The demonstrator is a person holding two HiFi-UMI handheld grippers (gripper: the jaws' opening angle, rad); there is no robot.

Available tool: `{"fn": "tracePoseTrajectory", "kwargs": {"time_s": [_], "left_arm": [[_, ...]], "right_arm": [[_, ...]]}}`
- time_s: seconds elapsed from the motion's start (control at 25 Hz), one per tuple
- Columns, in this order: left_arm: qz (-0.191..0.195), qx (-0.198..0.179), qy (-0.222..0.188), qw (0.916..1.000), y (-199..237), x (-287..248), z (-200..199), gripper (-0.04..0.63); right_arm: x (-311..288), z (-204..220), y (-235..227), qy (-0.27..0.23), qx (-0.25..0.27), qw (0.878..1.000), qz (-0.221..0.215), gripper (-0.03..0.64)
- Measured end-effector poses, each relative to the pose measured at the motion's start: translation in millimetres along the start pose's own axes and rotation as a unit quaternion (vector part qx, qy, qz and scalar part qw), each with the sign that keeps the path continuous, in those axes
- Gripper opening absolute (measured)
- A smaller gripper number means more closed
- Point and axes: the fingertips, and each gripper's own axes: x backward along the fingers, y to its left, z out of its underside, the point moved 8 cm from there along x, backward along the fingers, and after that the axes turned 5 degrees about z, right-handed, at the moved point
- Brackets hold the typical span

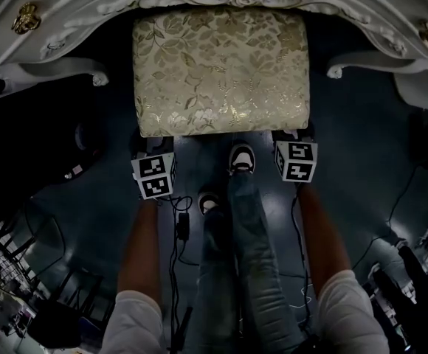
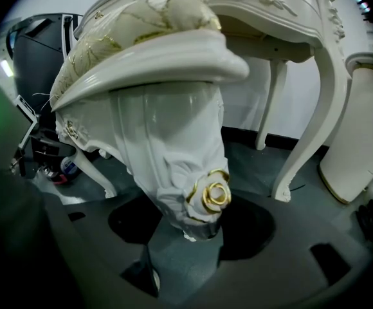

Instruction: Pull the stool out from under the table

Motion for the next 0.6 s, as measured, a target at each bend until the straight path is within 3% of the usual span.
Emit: {"fn": "tracePoseTrajectory", "kwargs": {"time_s": [0.6], "left_arm": [[-0.003,-0.007,0.019,0.9998,4,-3,0,0.235]], "right_arm": [[-6,5,3,-0.002,-0.01,1.0,0.002,0.253]]}}
